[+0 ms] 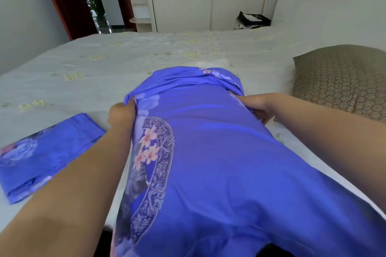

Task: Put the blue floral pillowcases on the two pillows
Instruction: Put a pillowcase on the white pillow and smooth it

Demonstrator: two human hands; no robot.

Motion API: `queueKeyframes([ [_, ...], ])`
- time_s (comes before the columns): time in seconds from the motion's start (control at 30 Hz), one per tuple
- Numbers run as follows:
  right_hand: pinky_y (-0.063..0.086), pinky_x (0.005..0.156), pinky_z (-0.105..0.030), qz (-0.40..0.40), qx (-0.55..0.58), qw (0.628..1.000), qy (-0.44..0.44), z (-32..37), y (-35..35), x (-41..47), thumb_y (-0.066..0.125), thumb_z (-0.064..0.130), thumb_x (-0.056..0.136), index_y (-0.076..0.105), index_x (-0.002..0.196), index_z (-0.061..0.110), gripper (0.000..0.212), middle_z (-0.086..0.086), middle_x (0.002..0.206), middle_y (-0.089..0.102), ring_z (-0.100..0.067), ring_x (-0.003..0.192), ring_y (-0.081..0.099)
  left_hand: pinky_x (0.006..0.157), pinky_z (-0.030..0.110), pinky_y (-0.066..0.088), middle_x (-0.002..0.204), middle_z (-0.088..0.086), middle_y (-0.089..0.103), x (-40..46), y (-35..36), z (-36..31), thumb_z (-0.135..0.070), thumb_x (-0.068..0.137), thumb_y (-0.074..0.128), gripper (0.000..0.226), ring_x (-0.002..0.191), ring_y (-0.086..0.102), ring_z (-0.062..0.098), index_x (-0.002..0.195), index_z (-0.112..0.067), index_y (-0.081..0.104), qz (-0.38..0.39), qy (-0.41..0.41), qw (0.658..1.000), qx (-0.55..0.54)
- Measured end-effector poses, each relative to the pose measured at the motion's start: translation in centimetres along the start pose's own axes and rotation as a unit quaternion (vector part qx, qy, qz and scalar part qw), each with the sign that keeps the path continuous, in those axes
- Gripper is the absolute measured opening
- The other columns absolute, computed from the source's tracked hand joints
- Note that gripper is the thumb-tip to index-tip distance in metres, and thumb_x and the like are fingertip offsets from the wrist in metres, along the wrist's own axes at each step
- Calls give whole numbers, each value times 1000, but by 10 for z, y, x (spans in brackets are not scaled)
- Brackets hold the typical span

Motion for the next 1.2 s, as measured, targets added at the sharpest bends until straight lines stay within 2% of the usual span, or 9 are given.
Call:
queueKeyframes([
  [0.17, 41, 104, -44, 99, 161, 979, -75, -15, 8, 22, 61, 90, 38, 64, 117, 26, 102, 0, 125, 60, -24, 117, 56, 98, 47, 44, 136, 14, 51, -3, 70, 62, -95, 44, 52, 125, 118, 54, 31, 136, -11, 44, 247, -177, 941, -151],
  [0.23, 43, 103, -43, 102, 198, 965, -137, -9, 18, 19, 71, 73, 57, 59, 127, 24, 86, 0, 124, 64, -22, 116, 59, 92, 42, 47, 126, 9, 57, -33, 74, 43, -88, 55, 54, 101, 111, 54, 24, 125, -16, 49, 281, -175, 923, -195],
  [0.4, 43, 84, -25, -262, 91, 885, -374, 35, 4, -23, 67, 20, 85, 54, 123, 0, 45, -17, 125, 57, -21, 113, 56, 62, 26, 41, 49, -10, 54, -45, 37, -23, -26, 73, 74, 35, 55, 48, 8, 65, -14, 42, 160, 78, 947, -266],
  [0.47, 40, 76, -22, -327, 133, 852, -386, 50, -17, -32, 63, 21, 90, 56, 119, 2, 35, -15, 117, 60, -17, 107, 55, 56, 21, 41, 64, 6, 54, -12, 19, -45, -26, 79, 75, 36, 59, 49, 12, 71, -6, 46, 103, 104, 958, -246],
  [0.6, 38, 99, -31, -358, 185, 887, -226, 59, -48, -14, 61, 57, 80, 33, 137, 0, 86, -15, 137, 47, -27, 125, 48, 98, 44, 46, 134, 17, 51, 29, 18, -52, -68, 43, 82, 122, 115, 56, 30, 138, -4, 39, 127, -24, 976, -174],
  [0.67, 32, 106, -36, -399, 95, 897, -164, 52, -47, -9, 54, 52, 88, 24, 139, -3, 81, -23, 143, 35, -35, 131, 39, 103, 44, 41, 142, 20, 41, 6, 12, -62, -53, 74, 70, 97, 124, 48, 34, 144, -5, 24, 89, 22, 994, -63],
  [0.8, 25, 112, -38, -372, -42, 899, -229, 30, 1, -17, 48, 51, 92, 29, 143, 9, 69, -19, 146, 29, -32, 136, 30, 96, 38, 44, 121, 13, 60, -81, 33, -61, -50, 92, 45, 51, 109, 58, 29, 126, -12, 53, 193, 212, 957, 44],
  [0.93, 26, 111, -32, -343, -99, 868, -345, -3, 57, -51, 46, 48, 93, 43, 137, 17, 54, -7, 141, 38, -21, 135, 33, 101, 42, 39, 129, 1, 55, -128, 27, -23, -67, 86, 27, 63, 120, 49, 24, 128, -25, 51, 127, 312, 938, 85],
  [1.2, 25, 107, -21, -338, -115, 816, -454, -70, 88, -98, 57, 64, 74, 45, 133, 28, 70, 7, 143, 34, -3, 132, 32, 91, 31, 44, 114, -4, 54, -165, -19, 20, -63, 70, 56, 53, 100, 53, 17, 112, -31, 59, 72, 283, 956, -6],
])
Point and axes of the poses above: each hand's wrist, its own x-axis towards the middle knuckle, its own y-axis out of the palm, z = x × y, the point moved 6 cm from there along x, towards the middle knuckle
